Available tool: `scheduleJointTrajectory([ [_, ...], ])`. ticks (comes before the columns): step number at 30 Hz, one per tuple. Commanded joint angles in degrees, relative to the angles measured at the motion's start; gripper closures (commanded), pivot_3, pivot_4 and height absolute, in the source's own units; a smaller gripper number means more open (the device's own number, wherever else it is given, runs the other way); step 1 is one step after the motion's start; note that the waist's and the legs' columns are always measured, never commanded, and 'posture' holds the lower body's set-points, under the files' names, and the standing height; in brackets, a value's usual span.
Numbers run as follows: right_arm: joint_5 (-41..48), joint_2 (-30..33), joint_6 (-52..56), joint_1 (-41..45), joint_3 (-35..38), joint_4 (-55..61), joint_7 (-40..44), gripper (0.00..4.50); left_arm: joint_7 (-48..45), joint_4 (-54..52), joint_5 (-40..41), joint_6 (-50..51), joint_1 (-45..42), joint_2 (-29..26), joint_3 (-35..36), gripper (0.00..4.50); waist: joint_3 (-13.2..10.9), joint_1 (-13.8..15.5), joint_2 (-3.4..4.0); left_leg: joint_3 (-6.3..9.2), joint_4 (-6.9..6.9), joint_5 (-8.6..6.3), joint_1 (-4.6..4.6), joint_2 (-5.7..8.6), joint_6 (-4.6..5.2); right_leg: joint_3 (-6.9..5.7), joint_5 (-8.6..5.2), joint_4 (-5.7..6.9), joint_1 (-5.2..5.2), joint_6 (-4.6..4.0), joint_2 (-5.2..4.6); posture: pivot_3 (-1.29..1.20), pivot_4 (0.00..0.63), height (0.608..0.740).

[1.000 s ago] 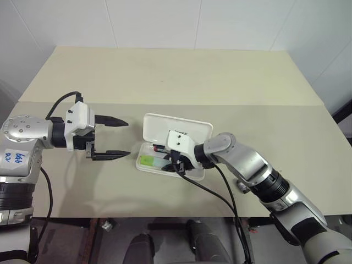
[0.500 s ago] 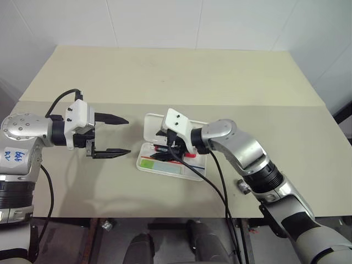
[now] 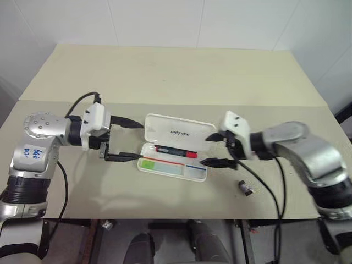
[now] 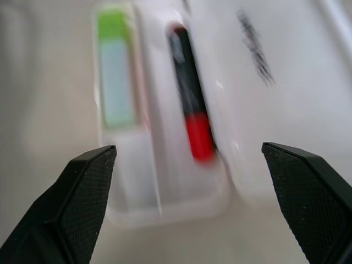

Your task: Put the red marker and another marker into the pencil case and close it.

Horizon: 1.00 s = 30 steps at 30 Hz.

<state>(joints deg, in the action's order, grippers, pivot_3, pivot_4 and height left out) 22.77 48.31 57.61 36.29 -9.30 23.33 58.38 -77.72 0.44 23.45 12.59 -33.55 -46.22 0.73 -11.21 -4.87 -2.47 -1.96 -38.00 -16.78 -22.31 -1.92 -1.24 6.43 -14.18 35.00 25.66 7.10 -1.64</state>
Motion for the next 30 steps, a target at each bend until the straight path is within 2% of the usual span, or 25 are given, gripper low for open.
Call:
scheduleJointTrajectory([
  [1, 1.40, 5.70, 3.09, -4.71, 4.67, 5.58, -0.86, 0.00, -0.31, -2.75, 1.72, 0.50, -0.24, 0.92, -0.38, 0.00, 0.00, 0.24, 0.00, 0.01, 0.00, 0.00, 0.00, 0.00, 0.00, -0.01, 0.00, 0.01, 0.00, -0.01, 0.00, 0.00, 0.150, 0.740],
  [6, 1.80, 11.59, 8.97, -13.02, 8.71, 10.25, -4.50, 0.00, -0.67, -2.52, 1.61, 0.27, 0.17, 2.52, -1.91, 0.00, 0.00, 0.32, 0.00, -0.02, -0.10, 0.01, 0.02, 0.03, 0.00, 0.08, 0.00, 0.01, -0.04, 0.00, 0.00, 0.00, 0.150, 0.740],
  [13, 4.97, 6.76, 28.95, -17.93, 17.38, 16.66, -13.68, 0.00, -1.20, -1.39, 1.26, -0.24, -0.24, 4.32, -2.95, 0.00, -0.01, 0.28, -0.02, -0.06, -0.12, 0.02, 0.06, 0.03, 0.02, 0.14, 0.00, -0.01, -0.06, -0.01, 0.01, 0.00, 0.150, 0.740],
  [15, 5.56, 5.76, 31.75, -18.56, 18.58, 18.07, -14.95, 0.00, -1.29, -0.94, 1.12, -0.45, -0.35, 4.72, -3.13, 0.00, -0.01, 0.40, -0.02, -0.06, -0.12, 0.02, 0.06, 0.03, 0.02, 0.14, 0.00, -0.01, -0.06, 0.00, 0.00, 0.00, 0.150, 0.740],
  [22, 7.83, 4.49, 34.89, -20.96, 19.96, 19.93, -18.01, 0.00, -1.44, -0.40, 1.01, -0.61, -0.69, 5.18, -3.28, 0.00, -0.01, 0.45, -0.02, -0.05, -0.10, 0.02, 0.02, 0.04, 0.02, 0.14, 0.01, -0.07, -0.06, 0.01, 0.00, 0.00, 0.150, 0.740],
  [30, 7.83, 2.92, 32.50, -24.63, 15.31, 17.19, -21.16, 0.00, -1.82, -1.45, 1.70, 0.26, -0.34, 3.80, -2.28, 0.00, 0.02, 0.28, -0.07, -0.07, -0.10, 0.02, 0.05, 0.04, 0.02, 0.17, 0.02, -0.12, -0.11, 0.03, 0.00, 0.00, 0.150, 0.740],
])
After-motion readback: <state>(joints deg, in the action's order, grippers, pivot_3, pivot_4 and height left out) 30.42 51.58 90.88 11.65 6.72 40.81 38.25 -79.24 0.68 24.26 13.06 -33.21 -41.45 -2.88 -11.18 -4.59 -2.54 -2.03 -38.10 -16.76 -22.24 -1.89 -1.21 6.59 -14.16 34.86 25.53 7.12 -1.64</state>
